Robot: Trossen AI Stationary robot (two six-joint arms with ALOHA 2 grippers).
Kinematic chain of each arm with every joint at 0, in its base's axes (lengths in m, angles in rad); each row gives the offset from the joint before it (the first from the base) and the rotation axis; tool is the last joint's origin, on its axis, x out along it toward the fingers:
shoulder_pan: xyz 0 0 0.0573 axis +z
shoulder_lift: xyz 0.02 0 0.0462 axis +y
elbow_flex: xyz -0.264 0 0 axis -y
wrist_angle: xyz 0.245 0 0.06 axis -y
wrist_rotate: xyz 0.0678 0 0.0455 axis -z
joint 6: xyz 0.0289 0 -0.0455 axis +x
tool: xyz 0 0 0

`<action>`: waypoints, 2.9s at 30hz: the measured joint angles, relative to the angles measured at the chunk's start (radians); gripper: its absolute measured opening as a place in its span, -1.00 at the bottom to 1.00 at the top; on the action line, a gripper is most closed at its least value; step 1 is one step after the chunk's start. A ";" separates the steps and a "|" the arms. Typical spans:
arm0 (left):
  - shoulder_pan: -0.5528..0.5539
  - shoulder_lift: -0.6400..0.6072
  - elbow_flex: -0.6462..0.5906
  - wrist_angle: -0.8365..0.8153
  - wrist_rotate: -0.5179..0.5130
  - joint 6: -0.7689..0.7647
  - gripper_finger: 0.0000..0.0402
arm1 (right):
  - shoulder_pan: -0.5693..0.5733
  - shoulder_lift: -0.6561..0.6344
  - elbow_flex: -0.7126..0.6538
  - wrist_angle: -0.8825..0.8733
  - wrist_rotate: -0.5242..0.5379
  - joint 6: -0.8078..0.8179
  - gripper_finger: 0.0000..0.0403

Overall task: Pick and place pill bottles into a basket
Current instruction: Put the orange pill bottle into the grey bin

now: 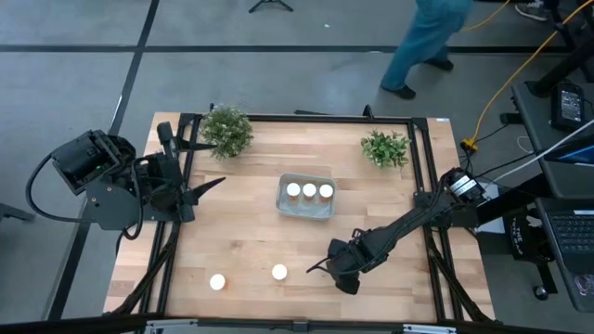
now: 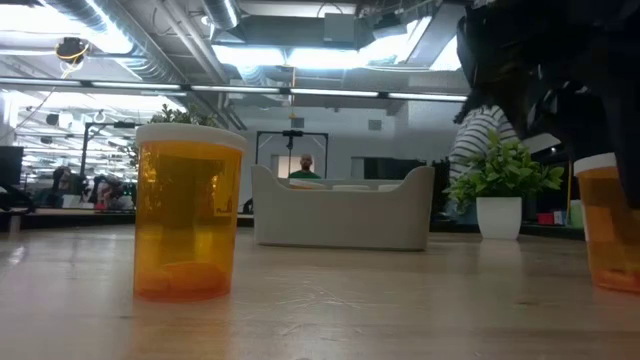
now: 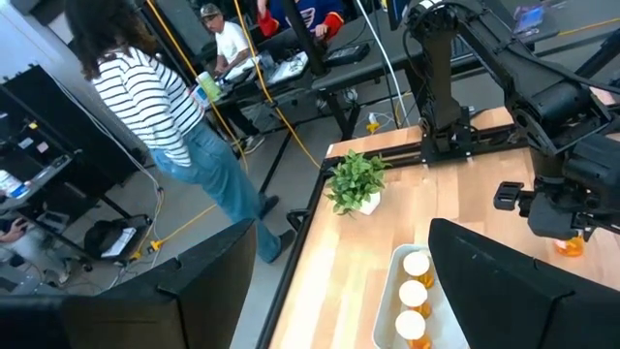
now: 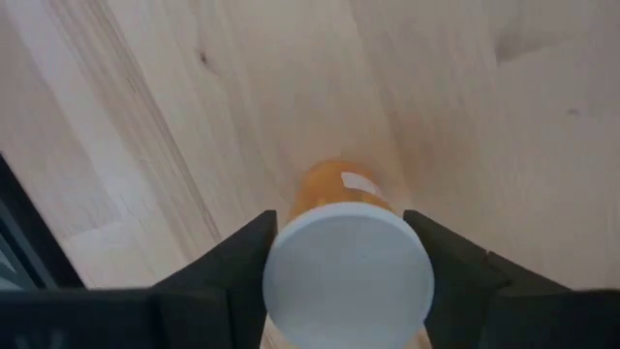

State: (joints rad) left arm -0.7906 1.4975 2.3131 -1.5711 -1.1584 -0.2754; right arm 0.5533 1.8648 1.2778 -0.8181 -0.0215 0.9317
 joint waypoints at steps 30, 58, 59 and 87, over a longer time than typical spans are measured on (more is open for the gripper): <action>0.000 0.033 0.000 0.000 -0.001 0.018 0.50 | -0.218 0.000 0.418 -0.217 0.001 -0.465 -0.02; 0.048 0.039 -0.001 0.000 -0.039 -0.018 0.50 | -0.512 0.079 0.450 -0.295 -0.010 -0.915 0.00; 0.048 0.039 -0.001 0.000 -0.039 -0.018 0.50 | -0.511 0.090 0.450 -0.297 -0.010 -0.916 0.02; 0.047 0.039 -0.001 0.000 -0.016 0.008 0.50 | -0.512 0.149 0.285 -0.174 -0.060 -0.884 0.04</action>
State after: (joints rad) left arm -0.7441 1.5364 2.3123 -1.5711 -1.1740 -0.2672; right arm 0.0414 2.0140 1.5631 -0.9923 -0.0811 0.0479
